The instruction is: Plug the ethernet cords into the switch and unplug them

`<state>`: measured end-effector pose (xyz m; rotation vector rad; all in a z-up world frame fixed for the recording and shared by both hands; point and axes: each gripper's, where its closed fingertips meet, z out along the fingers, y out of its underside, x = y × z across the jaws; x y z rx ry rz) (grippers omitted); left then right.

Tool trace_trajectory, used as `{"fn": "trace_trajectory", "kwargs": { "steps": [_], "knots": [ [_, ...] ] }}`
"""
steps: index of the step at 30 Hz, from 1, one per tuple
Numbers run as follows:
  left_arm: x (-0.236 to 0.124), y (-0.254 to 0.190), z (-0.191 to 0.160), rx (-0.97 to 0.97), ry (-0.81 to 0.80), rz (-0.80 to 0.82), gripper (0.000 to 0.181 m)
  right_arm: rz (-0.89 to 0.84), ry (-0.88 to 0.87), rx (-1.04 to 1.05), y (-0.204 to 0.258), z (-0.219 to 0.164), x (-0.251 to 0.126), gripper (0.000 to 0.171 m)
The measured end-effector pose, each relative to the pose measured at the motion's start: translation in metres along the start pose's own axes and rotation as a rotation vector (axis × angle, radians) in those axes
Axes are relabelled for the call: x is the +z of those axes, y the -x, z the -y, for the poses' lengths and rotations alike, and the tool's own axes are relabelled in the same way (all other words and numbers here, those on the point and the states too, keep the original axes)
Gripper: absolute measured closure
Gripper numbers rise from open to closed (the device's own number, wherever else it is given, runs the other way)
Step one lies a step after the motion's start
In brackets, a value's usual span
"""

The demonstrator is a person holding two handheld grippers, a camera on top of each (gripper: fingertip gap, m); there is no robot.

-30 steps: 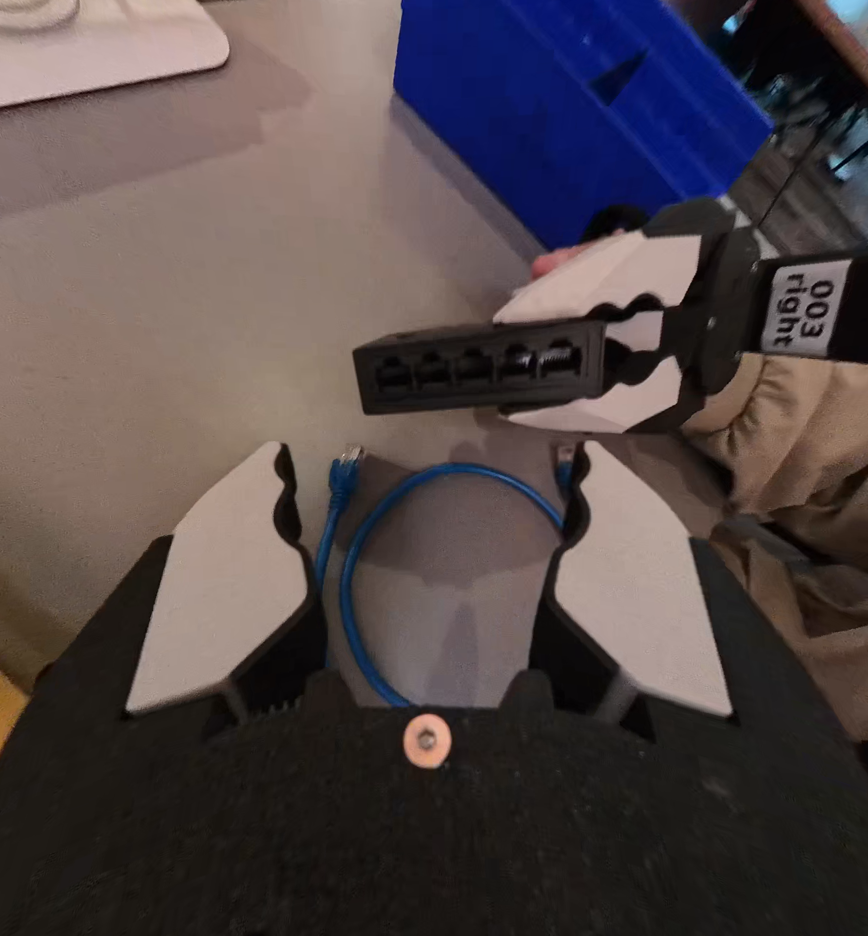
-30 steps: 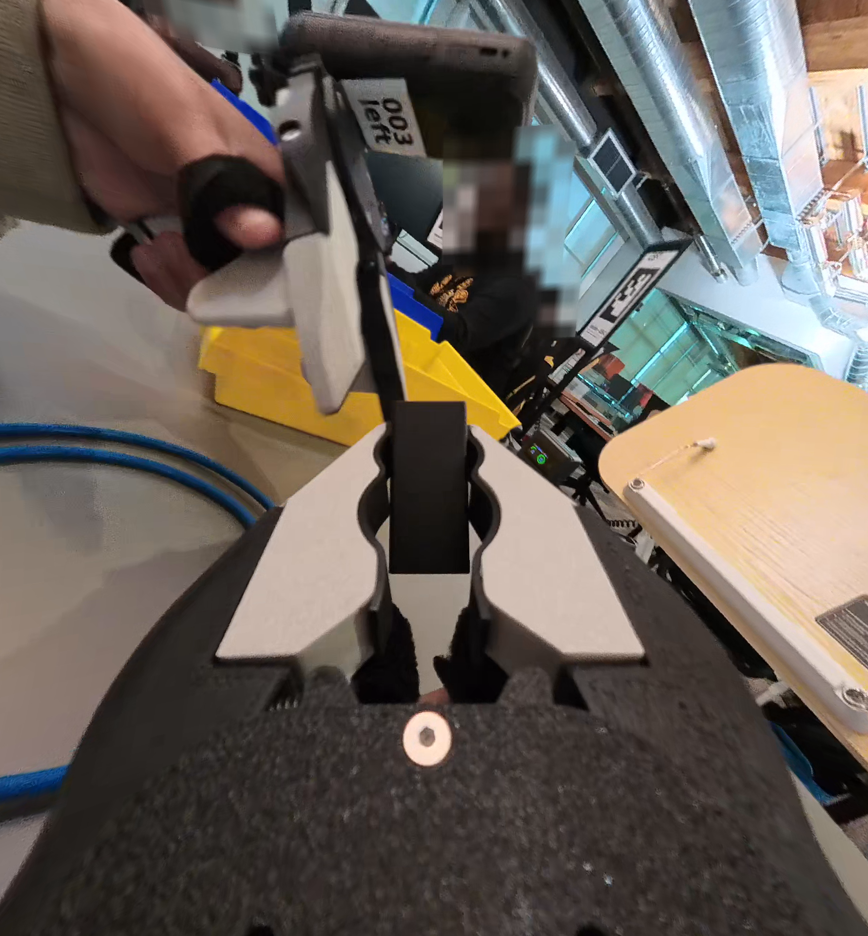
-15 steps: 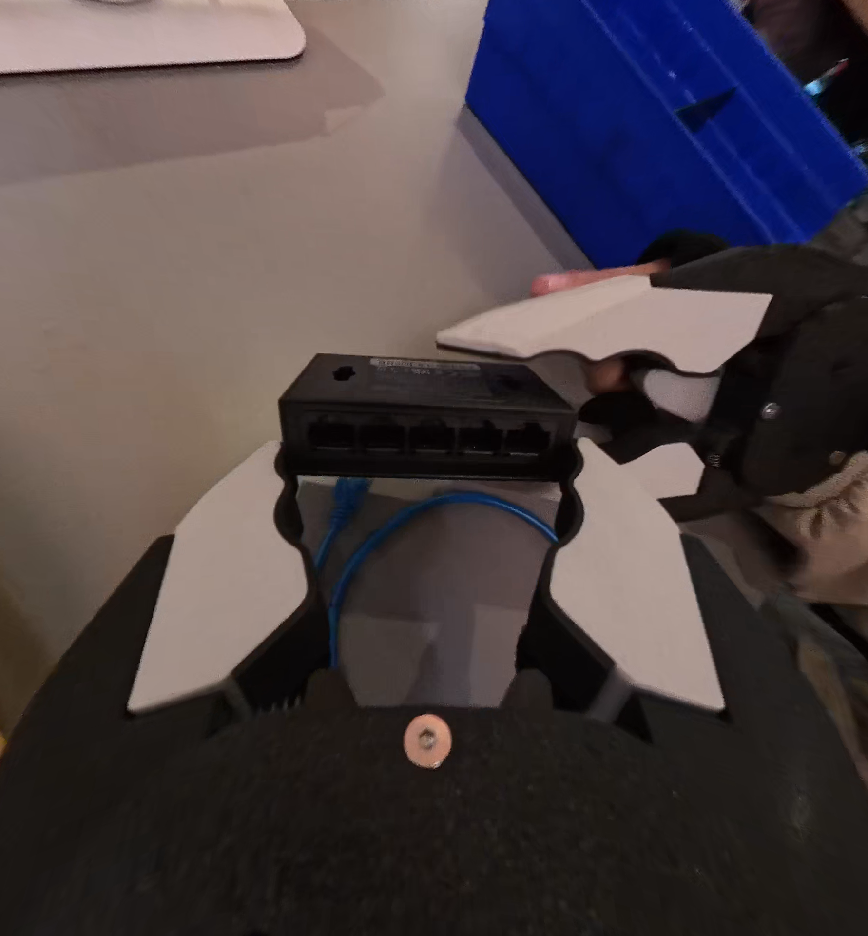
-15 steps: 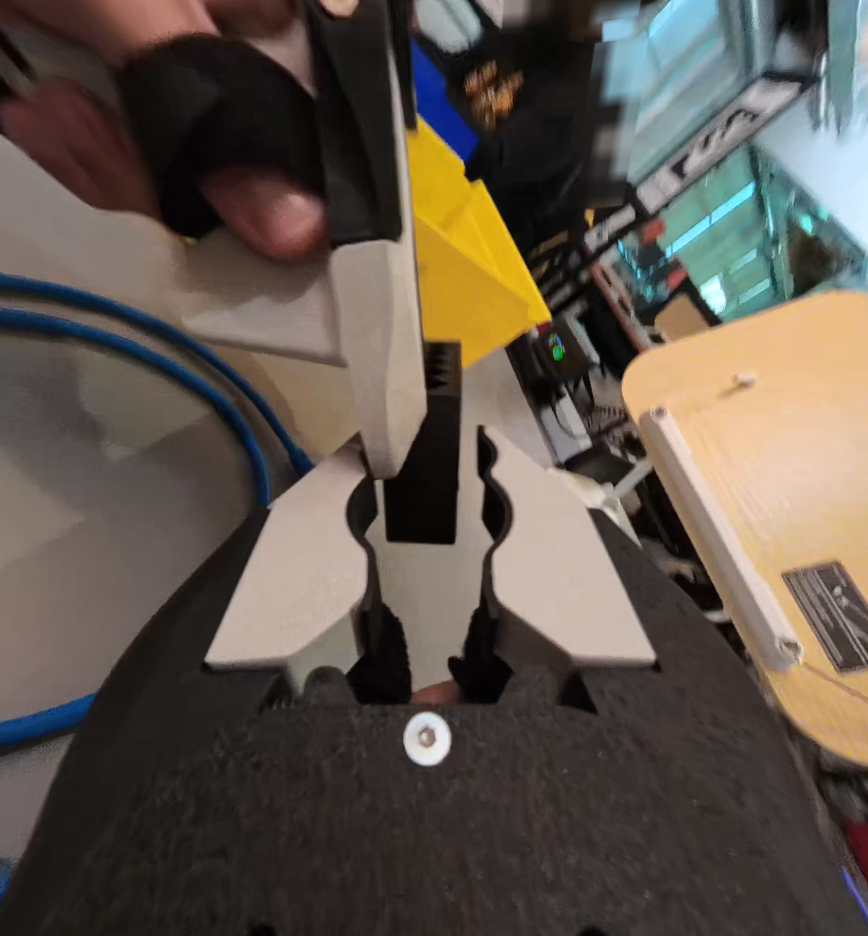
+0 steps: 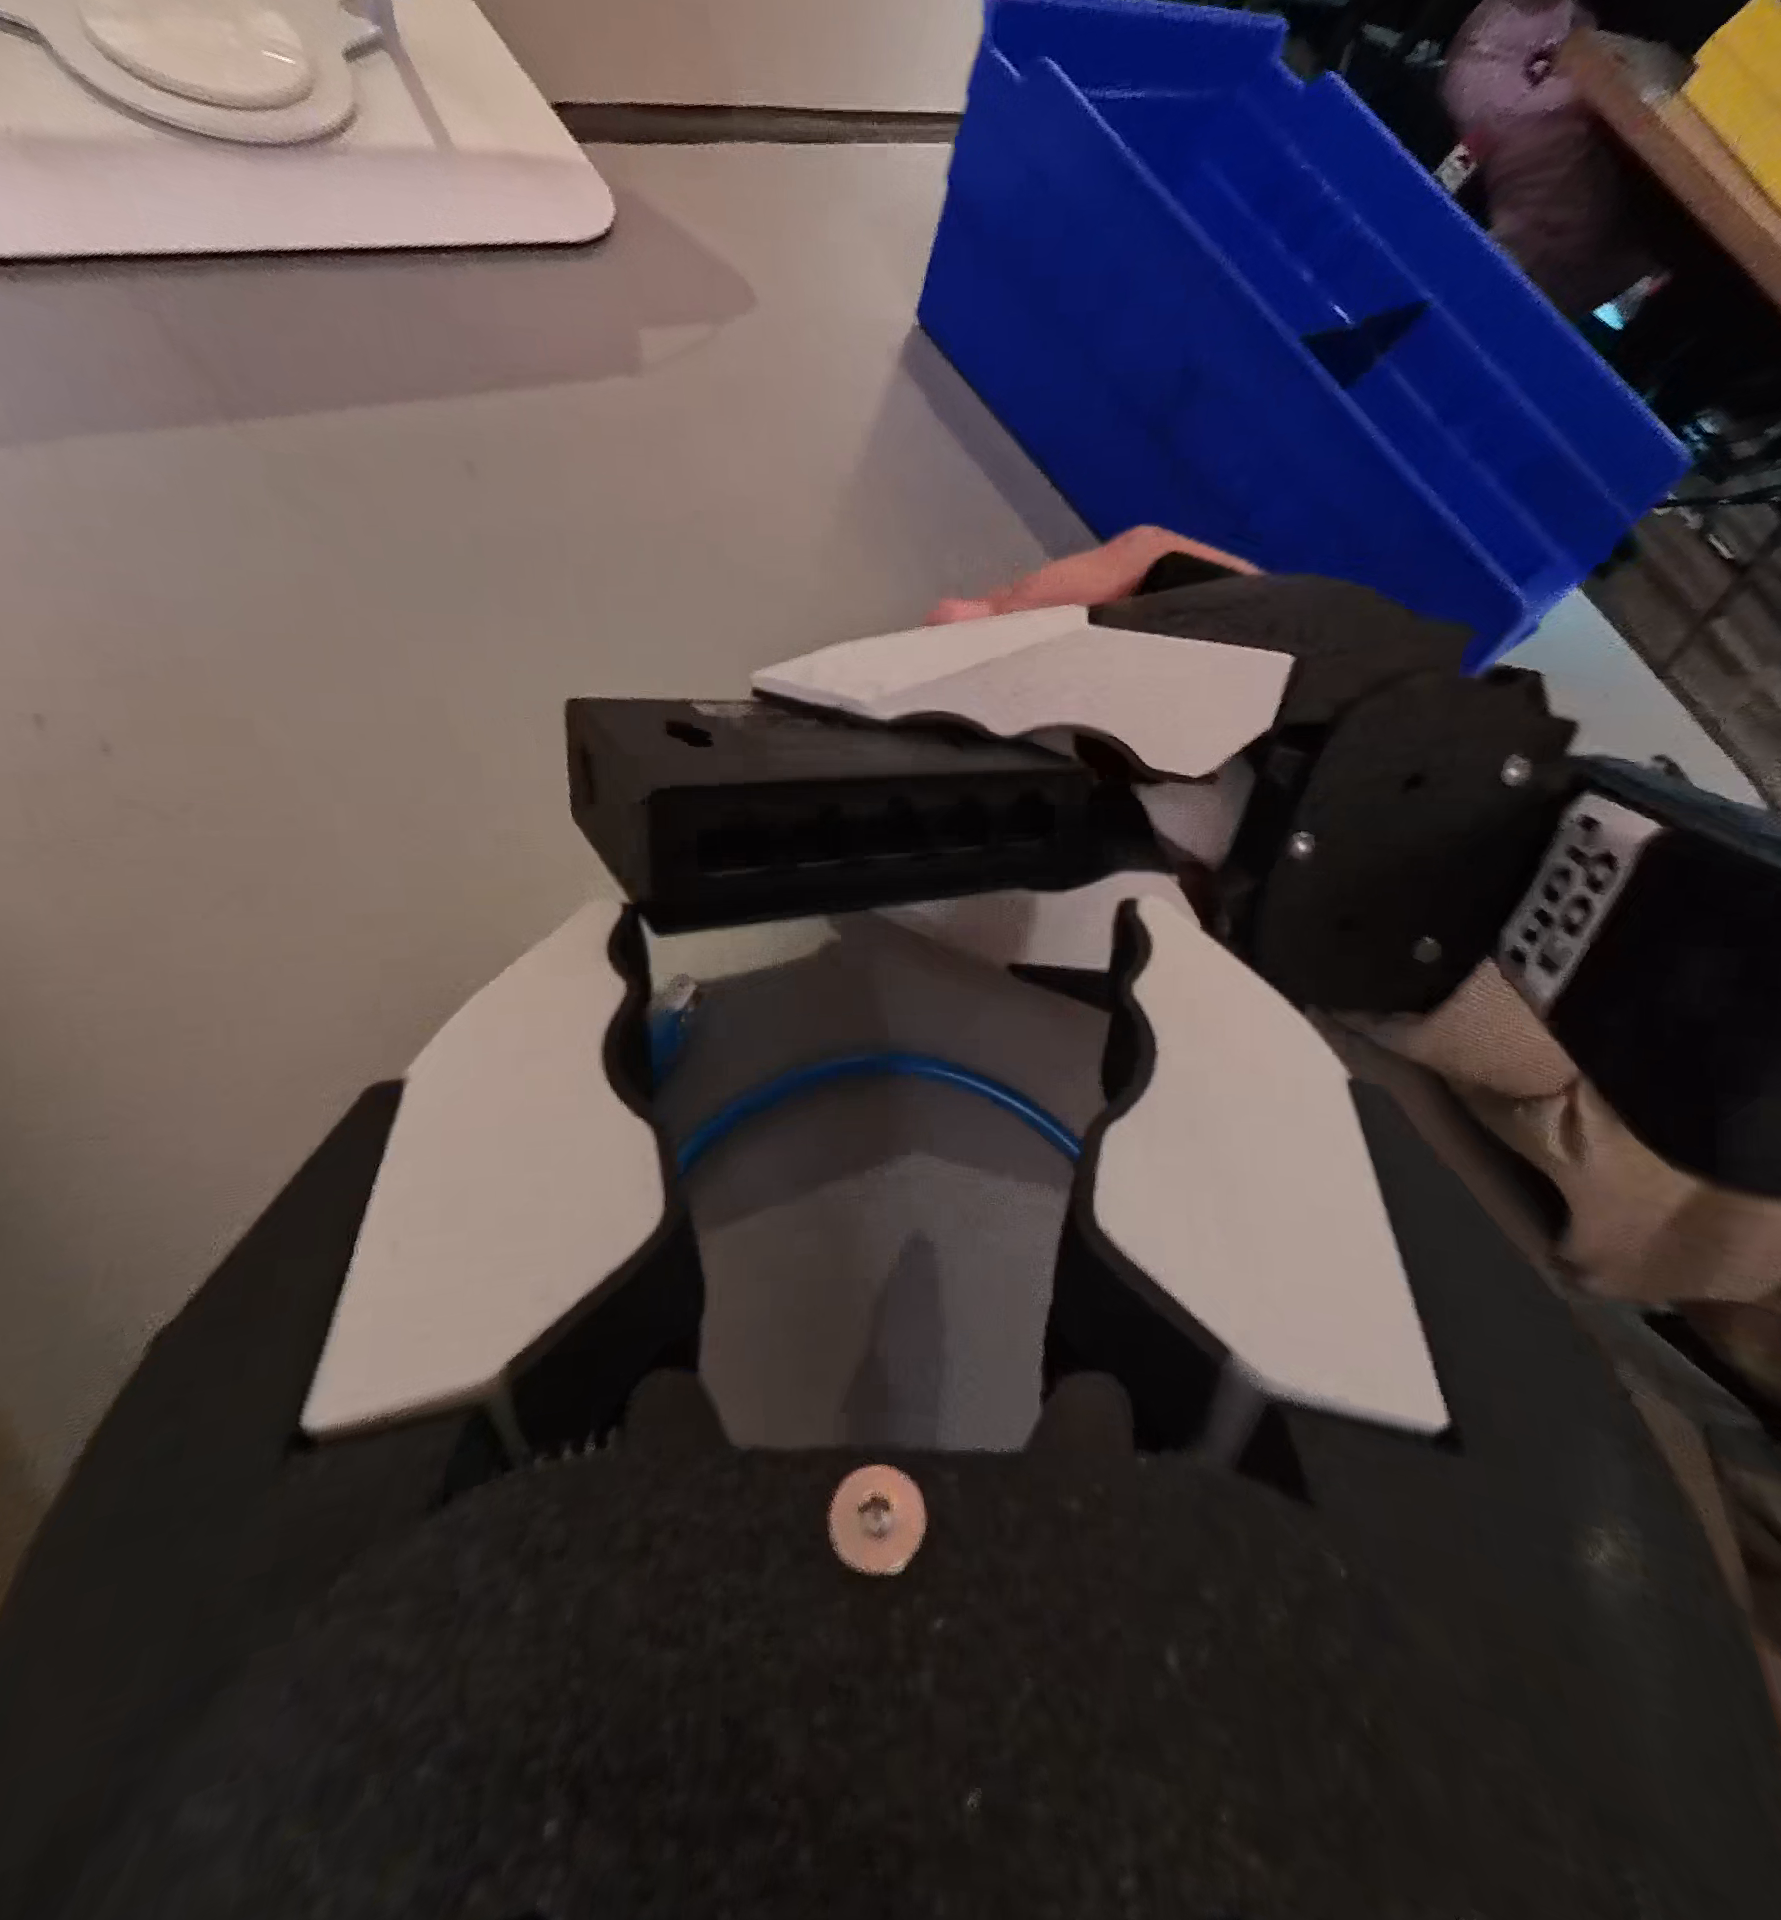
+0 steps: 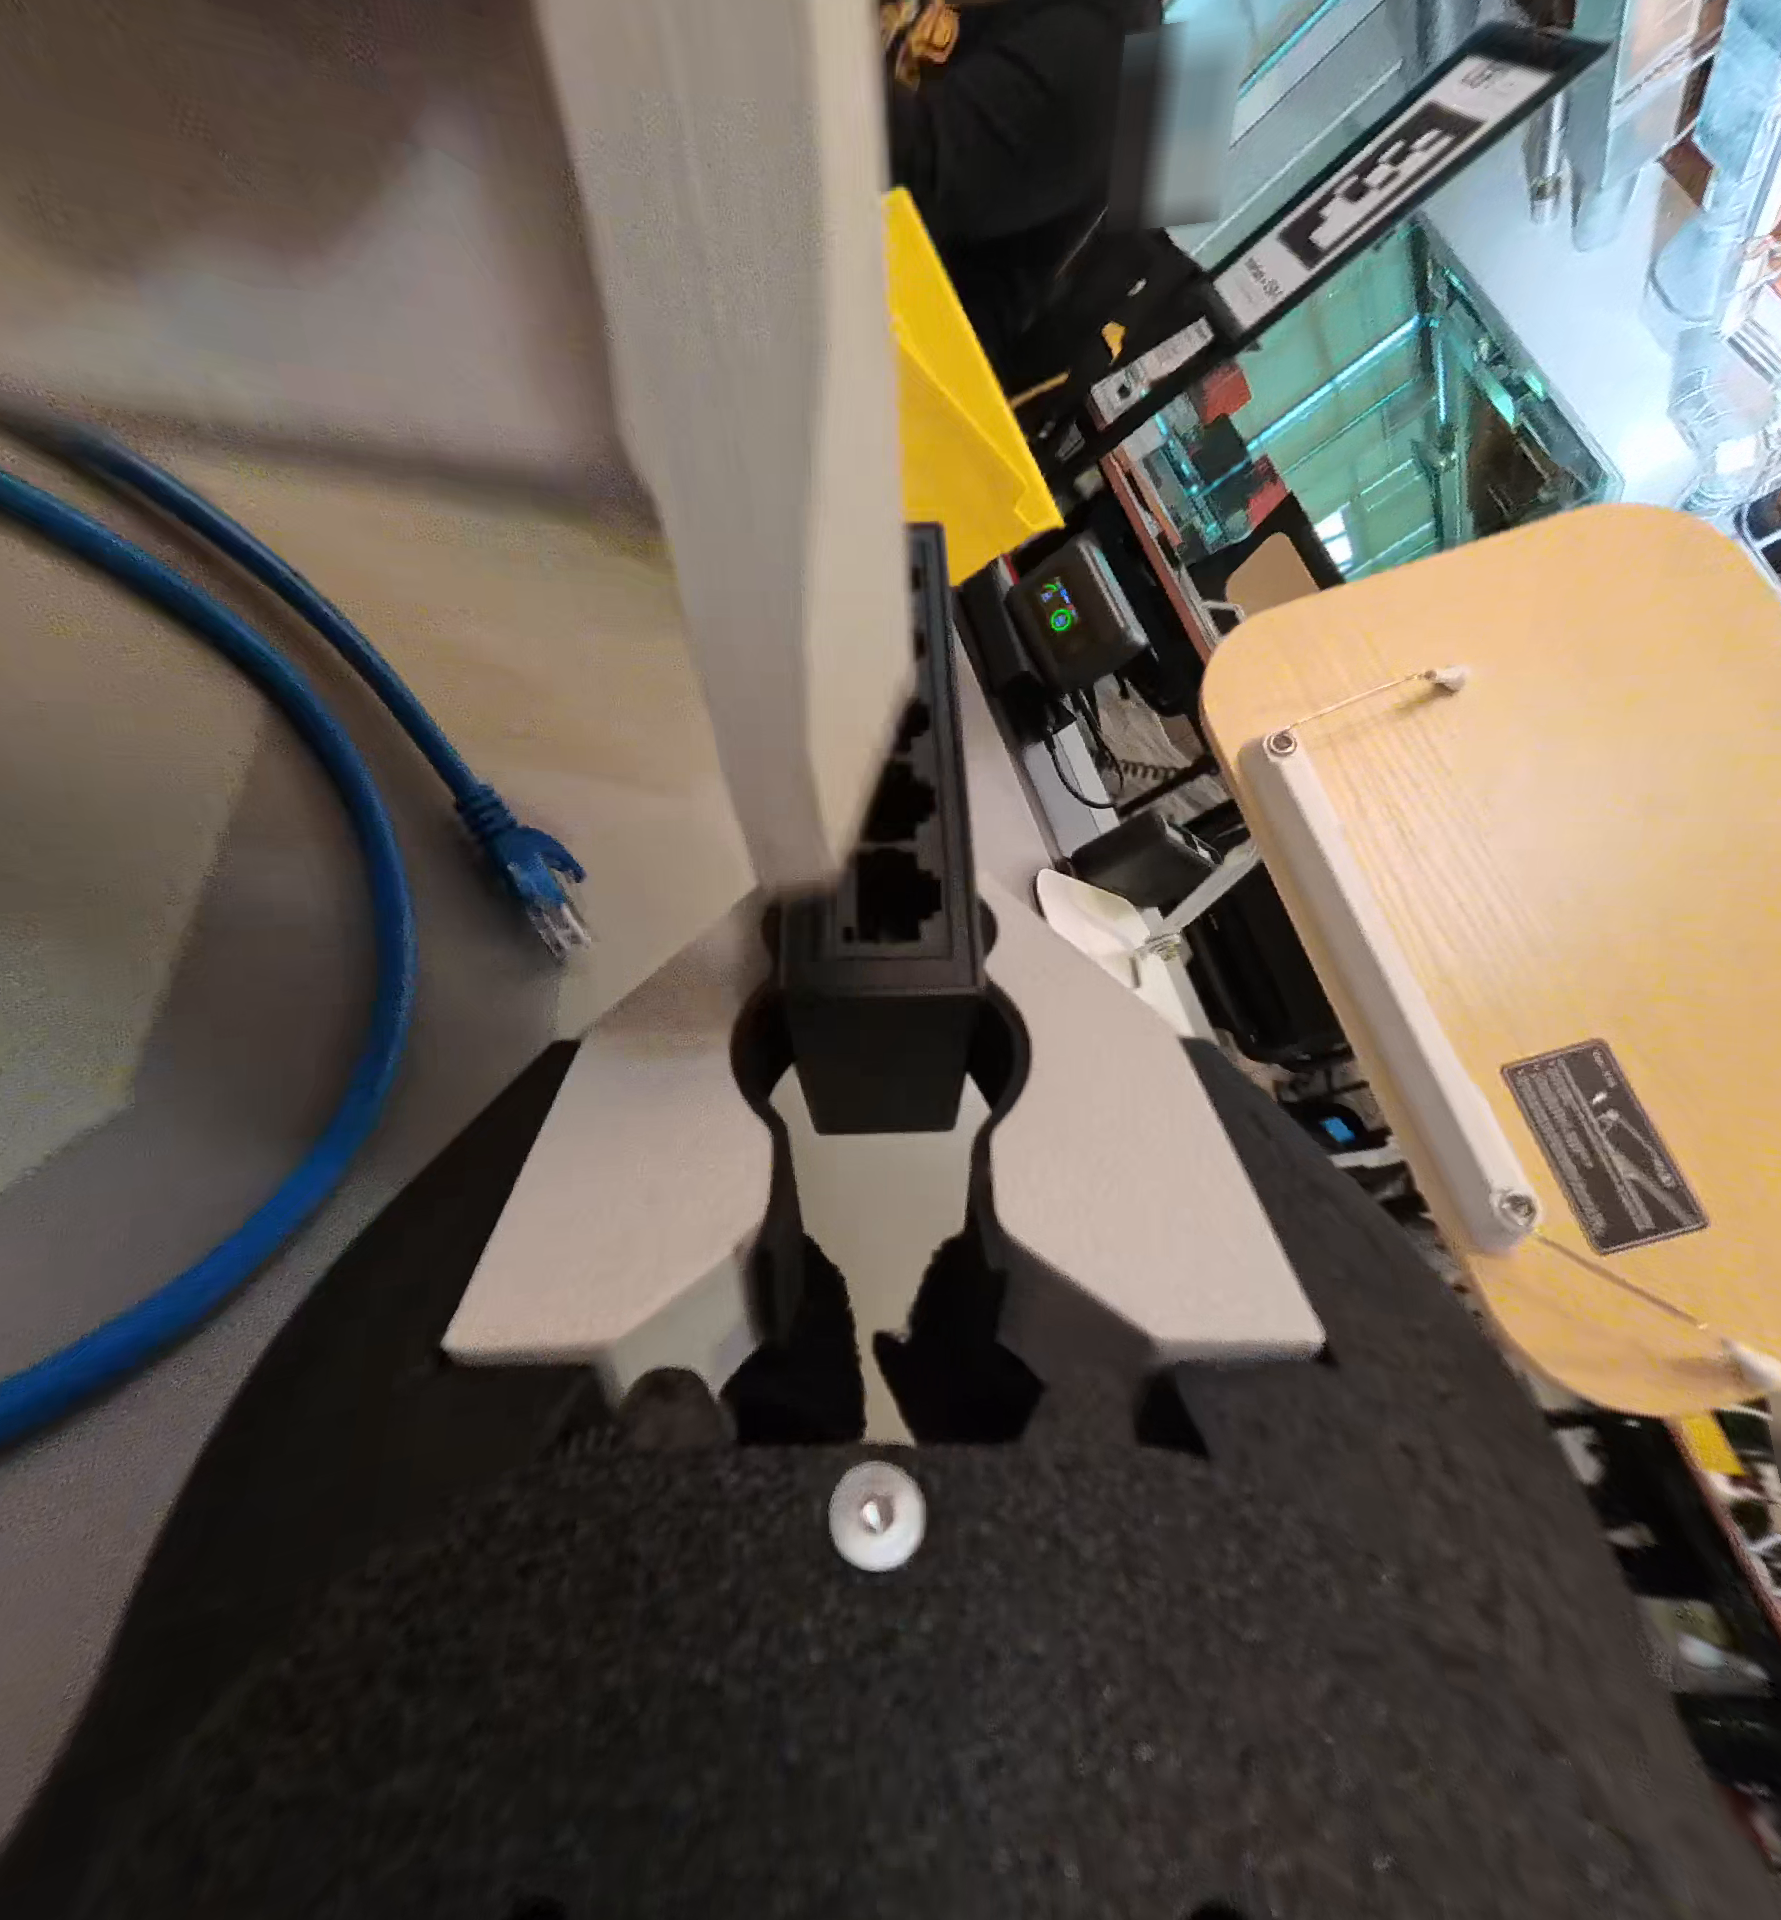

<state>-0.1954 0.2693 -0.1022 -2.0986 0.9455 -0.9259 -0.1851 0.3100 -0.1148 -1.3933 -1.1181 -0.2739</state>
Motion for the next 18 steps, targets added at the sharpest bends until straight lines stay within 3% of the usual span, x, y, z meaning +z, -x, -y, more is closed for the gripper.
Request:
{"fn": "trace_trajectory", "kwargs": {
  "steps": [3,6,9,13,18],
  "knots": [
    [-0.019,0.013,-0.003,0.036,-0.023,0.023,0.125,-0.048,0.002,-0.006,-0.010,-0.021,0.001,0.144],
    [-0.029,0.044,-0.039,0.213,0.101,0.189,0.126,-0.110,-0.003,-0.033,-0.023,-0.025,0.000,0.144],
    [-0.022,0.056,-0.073,0.298,0.232,0.241,0.135,-0.115,-0.004,-0.036,-0.023,-0.024,0.003,0.144],
    [-0.011,0.069,-0.091,0.210,0.307,0.242,0.138,-0.084,0.030,-0.091,-0.011,-0.032,0.010,0.144],
    [-0.014,0.081,-0.089,0.009,0.246,0.203,0.161,-0.047,0.040,-0.021,-0.009,-0.038,0.013,0.144]
  ]
}}
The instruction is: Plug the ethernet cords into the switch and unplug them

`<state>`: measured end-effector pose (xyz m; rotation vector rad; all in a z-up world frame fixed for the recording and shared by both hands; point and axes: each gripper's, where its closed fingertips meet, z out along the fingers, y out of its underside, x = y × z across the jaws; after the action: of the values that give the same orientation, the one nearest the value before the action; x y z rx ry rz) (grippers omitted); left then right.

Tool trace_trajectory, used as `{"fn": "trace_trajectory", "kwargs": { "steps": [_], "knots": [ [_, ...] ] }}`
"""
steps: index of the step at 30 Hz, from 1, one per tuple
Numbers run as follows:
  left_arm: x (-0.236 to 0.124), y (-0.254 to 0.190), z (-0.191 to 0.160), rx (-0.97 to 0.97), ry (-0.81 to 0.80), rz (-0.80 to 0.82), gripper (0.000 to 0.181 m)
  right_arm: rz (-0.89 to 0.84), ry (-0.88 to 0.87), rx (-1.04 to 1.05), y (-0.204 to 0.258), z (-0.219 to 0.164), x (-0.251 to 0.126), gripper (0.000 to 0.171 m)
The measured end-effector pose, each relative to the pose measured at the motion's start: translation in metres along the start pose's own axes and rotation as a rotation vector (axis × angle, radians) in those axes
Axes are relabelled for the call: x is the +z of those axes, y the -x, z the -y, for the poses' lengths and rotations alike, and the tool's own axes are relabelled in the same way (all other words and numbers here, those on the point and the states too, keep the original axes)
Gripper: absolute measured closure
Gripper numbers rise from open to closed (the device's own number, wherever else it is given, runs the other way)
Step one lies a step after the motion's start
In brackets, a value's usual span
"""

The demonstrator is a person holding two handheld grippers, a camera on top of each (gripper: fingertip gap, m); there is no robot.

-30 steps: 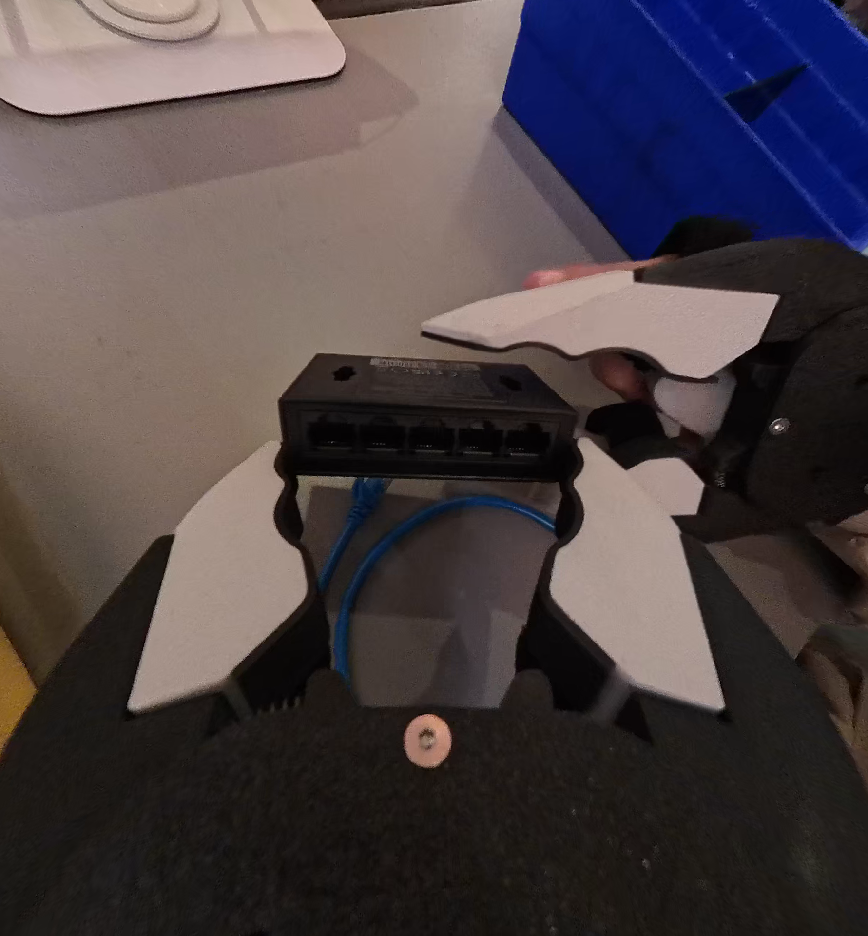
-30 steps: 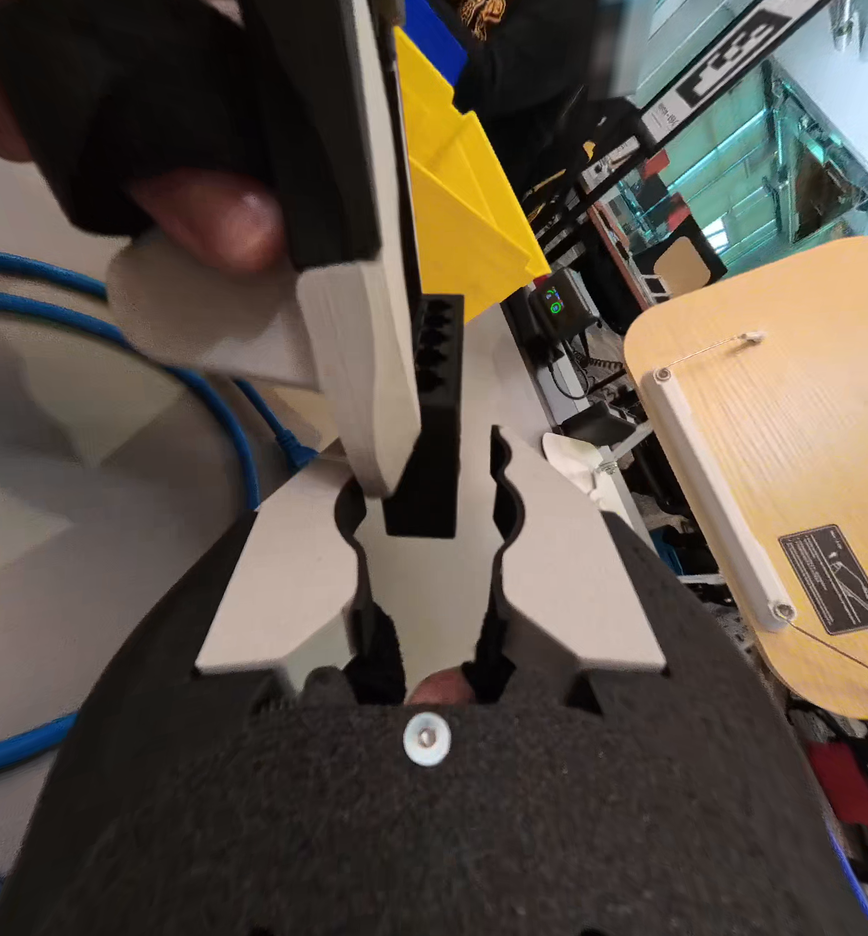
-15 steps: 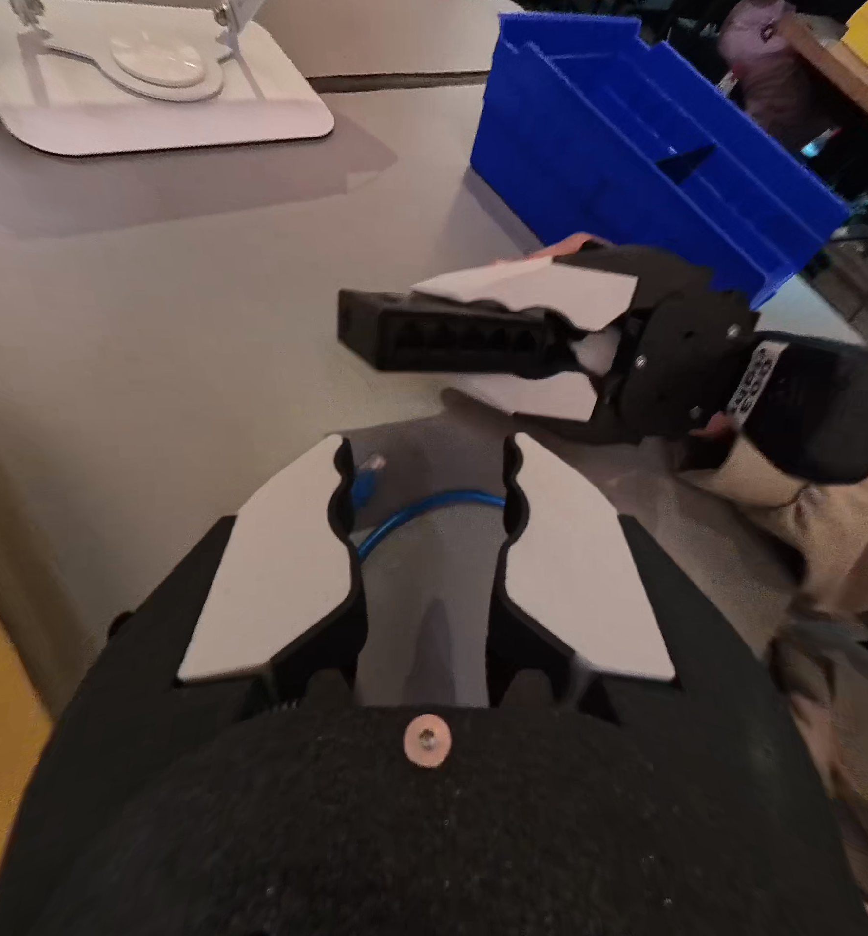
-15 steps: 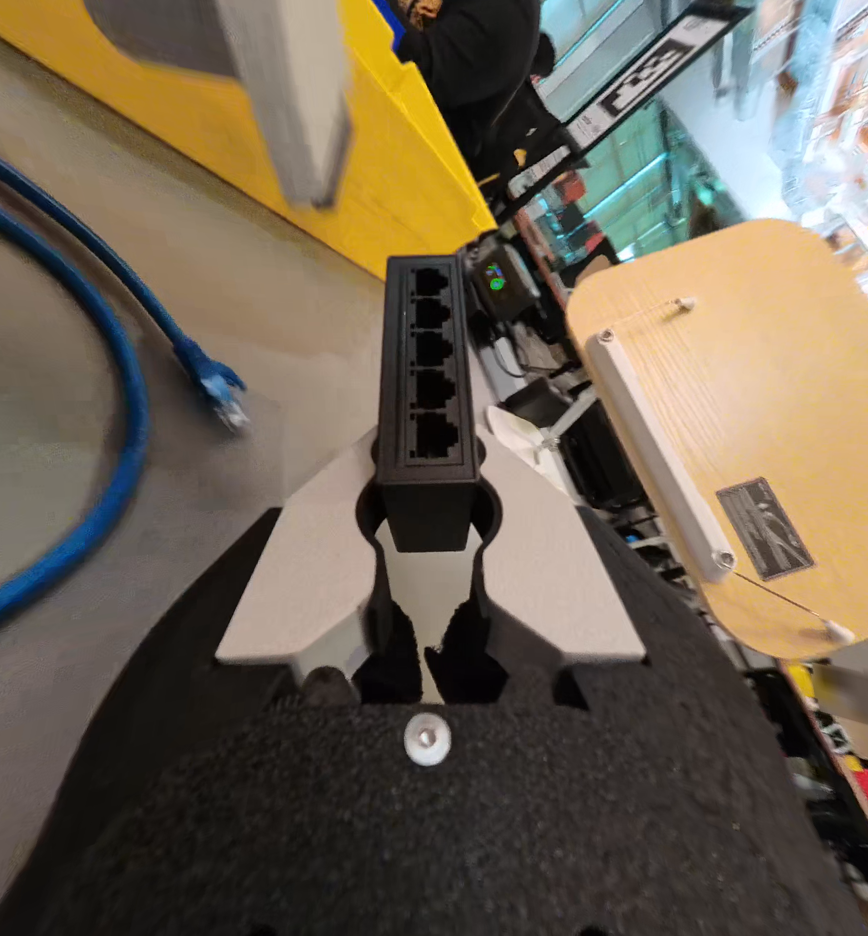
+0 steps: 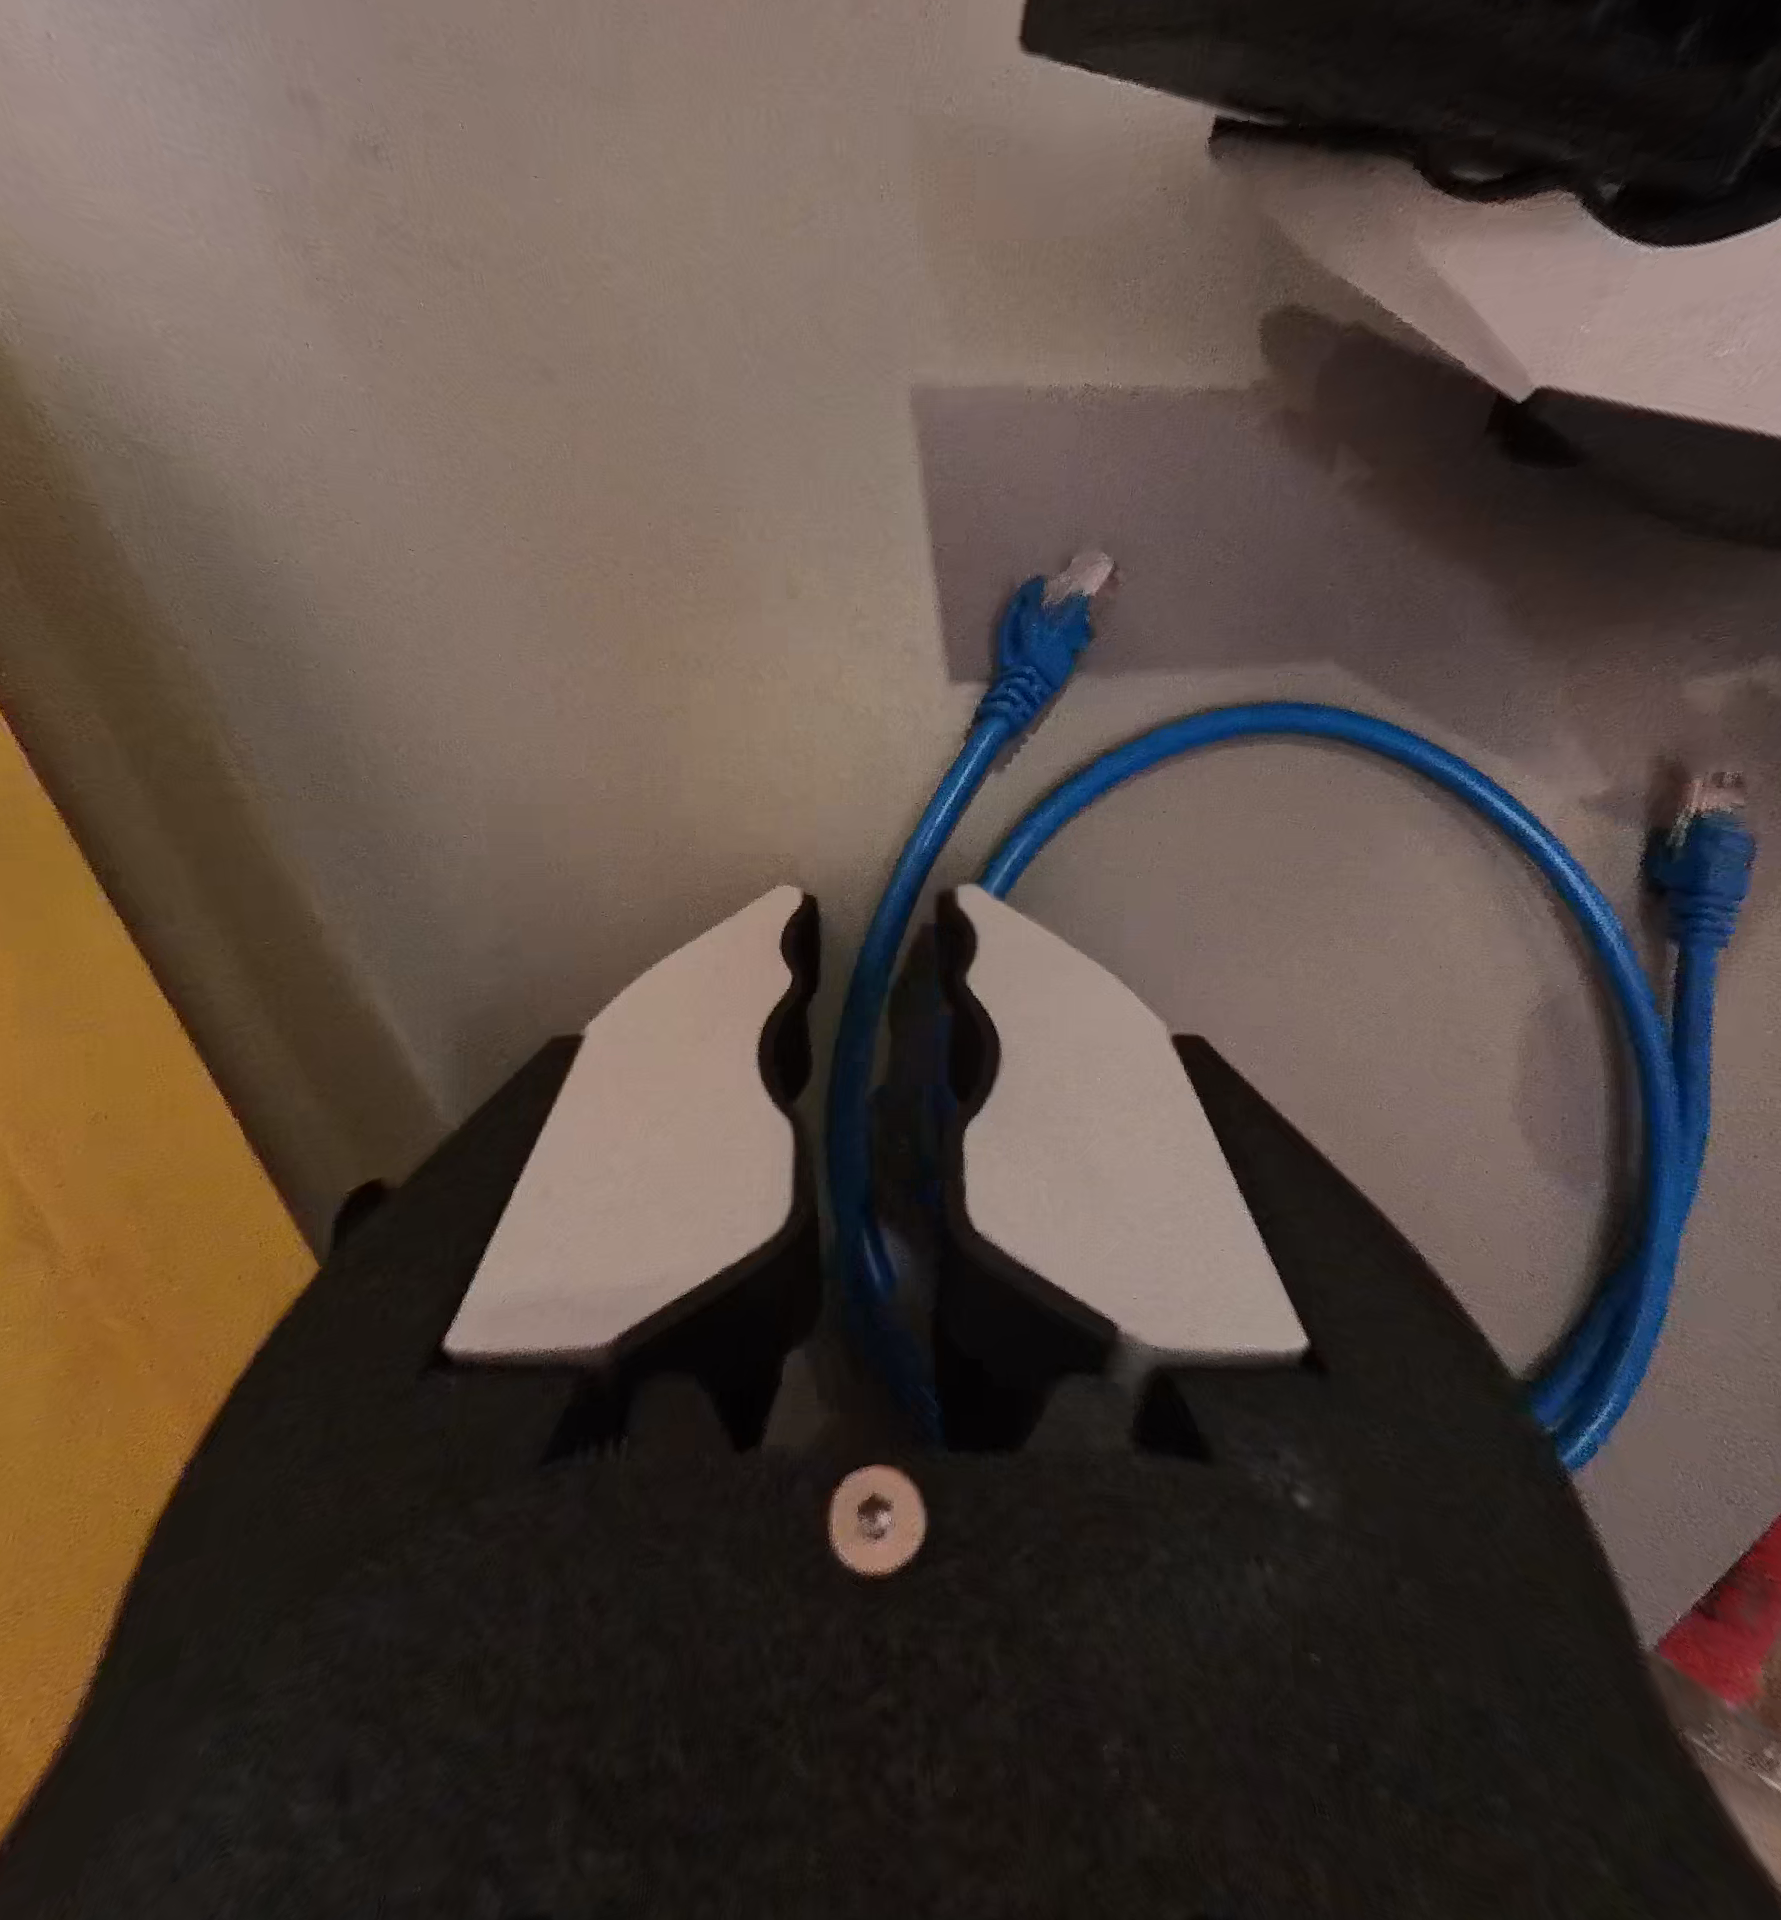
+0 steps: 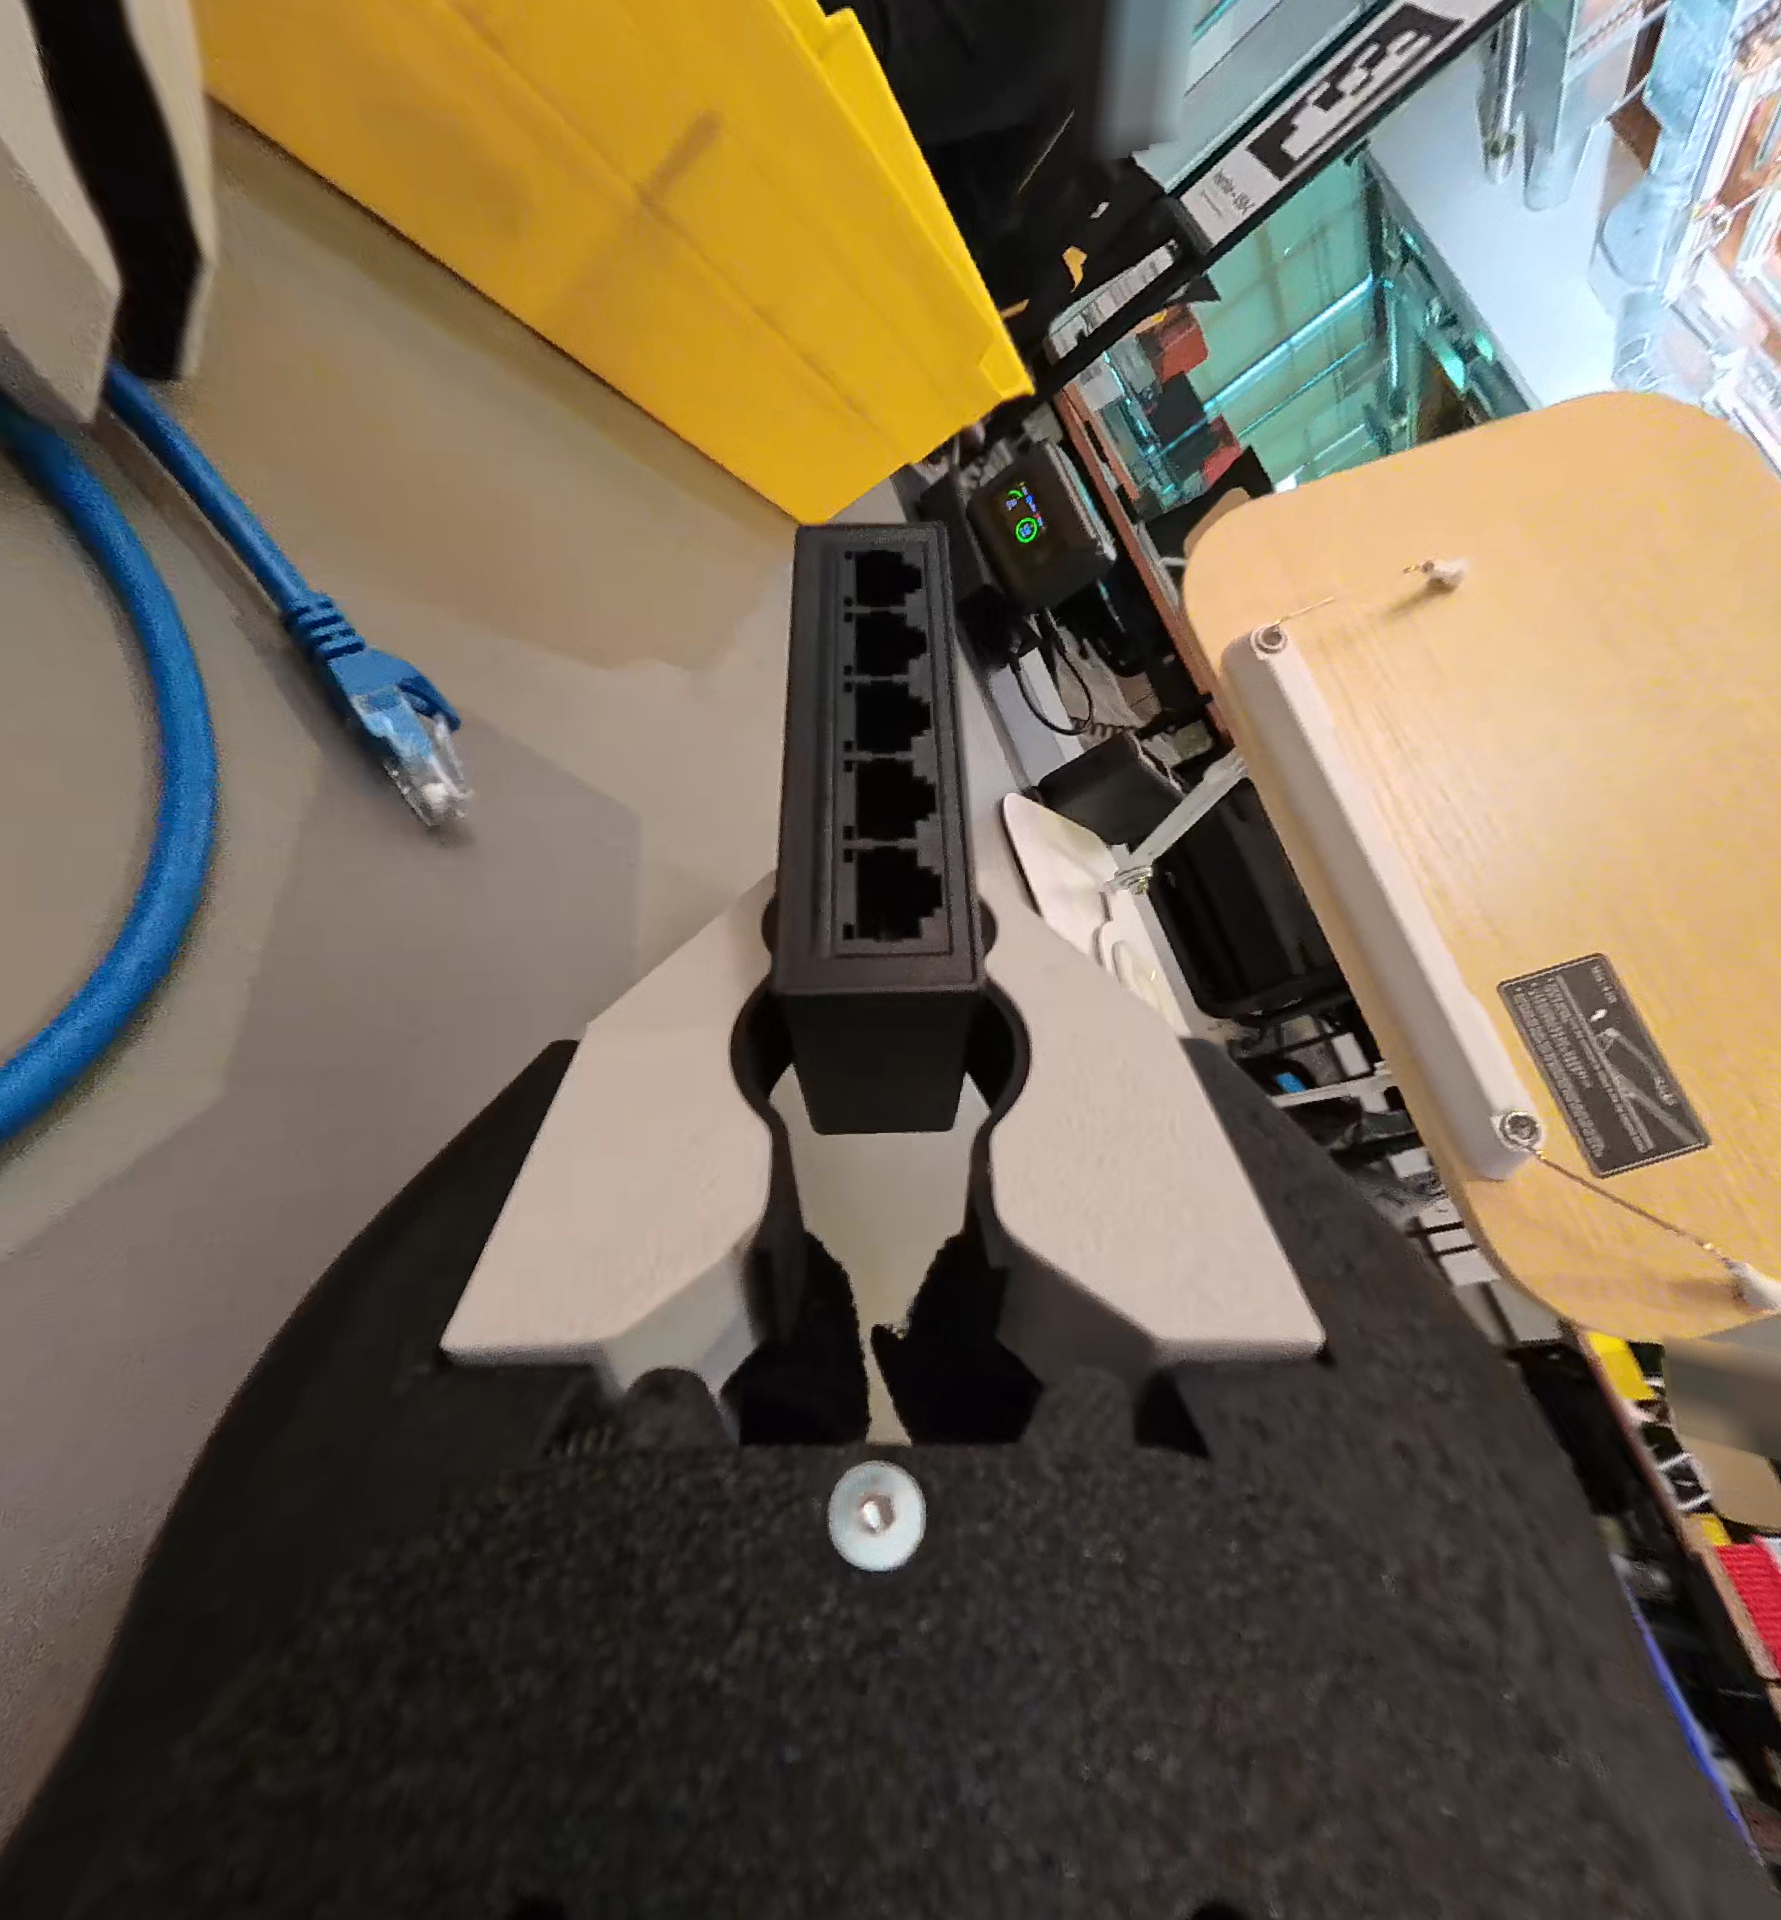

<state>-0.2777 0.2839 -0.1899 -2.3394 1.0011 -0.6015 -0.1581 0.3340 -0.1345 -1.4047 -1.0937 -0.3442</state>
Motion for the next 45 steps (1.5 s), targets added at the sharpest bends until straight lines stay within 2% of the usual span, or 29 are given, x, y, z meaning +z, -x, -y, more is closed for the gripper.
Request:
{"fn": "trace_trajectory", "kwargs": {
  "steps": [2,5,8,13,18,27,45],
  "knots": [
    [-0.001,-0.001,-0.003,-0.028,-0.019,-0.067,0.174,0.005,-0.002,0.033,-0.002,-0.001,0.000,0.144],
    [-0.002,-0.003,-0.004,-0.015,-0.009,-0.088,0.175,0.002,0.000,0.047,-0.004,-0.002,0.001,0.144],
    [-0.009,0.000,0.003,0.142,-0.015,0.037,0.176,0.003,0.024,0.031,-0.002,-0.005,0.002,0.144],
    [-0.053,-0.010,0.038,0.440,-0.083,0.292,0.176,0.011,0.178,-0.105,-0.001,-0.007,0.002,0.144],
    [-0.057,-0.035,0.039,0.540,-0.066,0.284,0.176,0.059,0.309,-0.299,0.018,-0.007,0.004,0.144],
    [-0.047,-0.042,0.027,0.571,0.014,0.218,0.176,0.098,0.343,-0.355,0.028,-0.003,0.003,0.144],
    [-0.042,-0.042,0.025,0.554,0.021,0.218,0.176,0.106,0.358,-0.392,0.035,-0.011,0.007,0.144]
  ]
}}
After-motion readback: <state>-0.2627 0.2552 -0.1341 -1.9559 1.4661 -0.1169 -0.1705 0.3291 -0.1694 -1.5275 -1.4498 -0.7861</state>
